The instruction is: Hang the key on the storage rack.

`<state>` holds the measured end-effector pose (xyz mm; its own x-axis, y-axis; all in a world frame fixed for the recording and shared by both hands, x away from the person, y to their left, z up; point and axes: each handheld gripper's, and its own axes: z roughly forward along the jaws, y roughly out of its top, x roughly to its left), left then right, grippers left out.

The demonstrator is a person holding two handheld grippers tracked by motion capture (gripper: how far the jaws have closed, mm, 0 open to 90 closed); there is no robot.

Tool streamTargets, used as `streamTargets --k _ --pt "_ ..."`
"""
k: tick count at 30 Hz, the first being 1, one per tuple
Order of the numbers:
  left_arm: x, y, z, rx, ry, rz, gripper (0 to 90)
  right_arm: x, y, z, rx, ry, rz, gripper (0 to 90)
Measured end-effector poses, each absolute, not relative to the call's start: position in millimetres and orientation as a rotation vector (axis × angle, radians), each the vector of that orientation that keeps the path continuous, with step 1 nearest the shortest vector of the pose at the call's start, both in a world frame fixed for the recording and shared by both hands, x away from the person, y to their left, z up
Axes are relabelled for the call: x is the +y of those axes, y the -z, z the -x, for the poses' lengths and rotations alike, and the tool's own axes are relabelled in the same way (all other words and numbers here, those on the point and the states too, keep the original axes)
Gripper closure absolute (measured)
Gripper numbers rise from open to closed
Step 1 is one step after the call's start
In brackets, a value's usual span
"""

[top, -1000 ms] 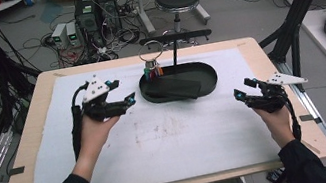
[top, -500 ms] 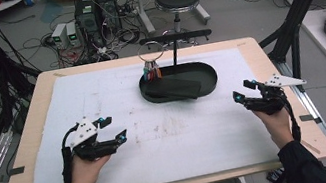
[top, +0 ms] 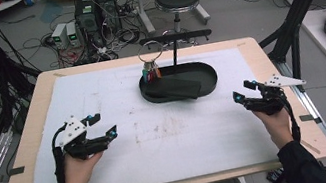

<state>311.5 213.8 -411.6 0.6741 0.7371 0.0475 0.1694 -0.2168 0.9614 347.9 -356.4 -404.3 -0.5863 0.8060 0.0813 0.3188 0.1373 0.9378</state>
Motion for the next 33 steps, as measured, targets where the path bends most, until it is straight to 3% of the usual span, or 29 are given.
streamTargets --k 33 --pt "217 416 -320 0.771 -0.637 -1.758 26.5 -366 408 -342 1.987 -1.411 -1.072 28.9"
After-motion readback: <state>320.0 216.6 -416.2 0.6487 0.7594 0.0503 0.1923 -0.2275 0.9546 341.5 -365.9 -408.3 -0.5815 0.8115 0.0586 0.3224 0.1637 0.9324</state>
